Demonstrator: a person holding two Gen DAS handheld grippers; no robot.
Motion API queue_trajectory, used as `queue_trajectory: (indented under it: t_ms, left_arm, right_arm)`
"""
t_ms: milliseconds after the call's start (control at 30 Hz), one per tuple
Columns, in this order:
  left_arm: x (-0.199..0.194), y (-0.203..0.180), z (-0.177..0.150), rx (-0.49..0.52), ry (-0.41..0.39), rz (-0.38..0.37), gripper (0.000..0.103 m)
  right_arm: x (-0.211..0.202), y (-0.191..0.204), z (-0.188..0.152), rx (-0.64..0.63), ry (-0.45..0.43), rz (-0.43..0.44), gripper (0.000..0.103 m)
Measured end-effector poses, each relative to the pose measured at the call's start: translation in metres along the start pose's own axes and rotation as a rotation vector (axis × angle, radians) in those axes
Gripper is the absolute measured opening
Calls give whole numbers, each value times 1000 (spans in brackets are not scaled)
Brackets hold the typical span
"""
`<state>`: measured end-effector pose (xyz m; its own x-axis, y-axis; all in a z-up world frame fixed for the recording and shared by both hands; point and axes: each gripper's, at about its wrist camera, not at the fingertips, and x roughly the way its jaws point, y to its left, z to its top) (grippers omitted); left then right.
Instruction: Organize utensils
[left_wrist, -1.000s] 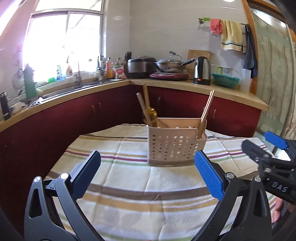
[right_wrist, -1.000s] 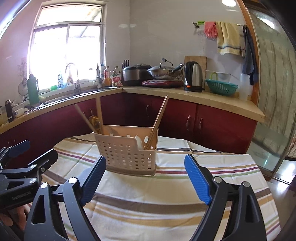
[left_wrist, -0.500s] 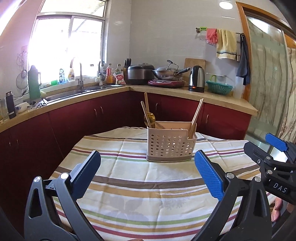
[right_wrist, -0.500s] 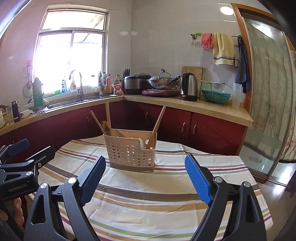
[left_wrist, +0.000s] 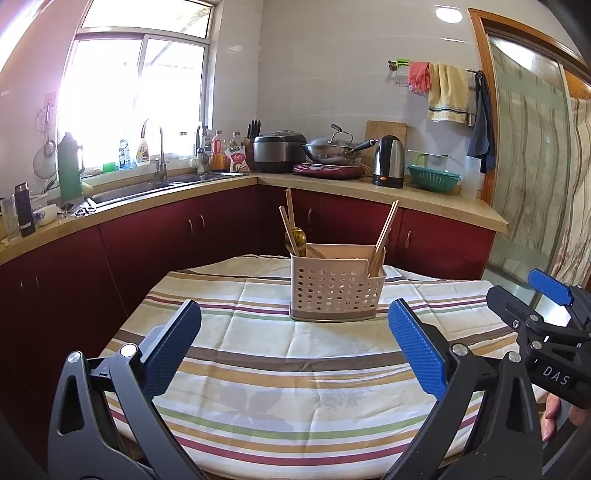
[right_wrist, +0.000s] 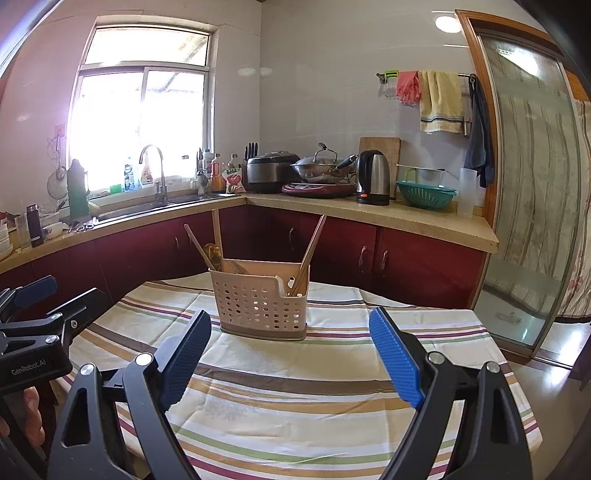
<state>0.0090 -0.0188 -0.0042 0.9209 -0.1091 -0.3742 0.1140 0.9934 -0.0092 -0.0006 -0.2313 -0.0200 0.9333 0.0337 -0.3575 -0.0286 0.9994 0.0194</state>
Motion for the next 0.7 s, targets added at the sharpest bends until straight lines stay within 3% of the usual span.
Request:
queue_trajectory:
  t_ms: [700]
  left_arm:
    - [3,0,-1,-17,16,-8,99]
  right_arm:
    - [0,-2,-2,7,-2,-5,85]
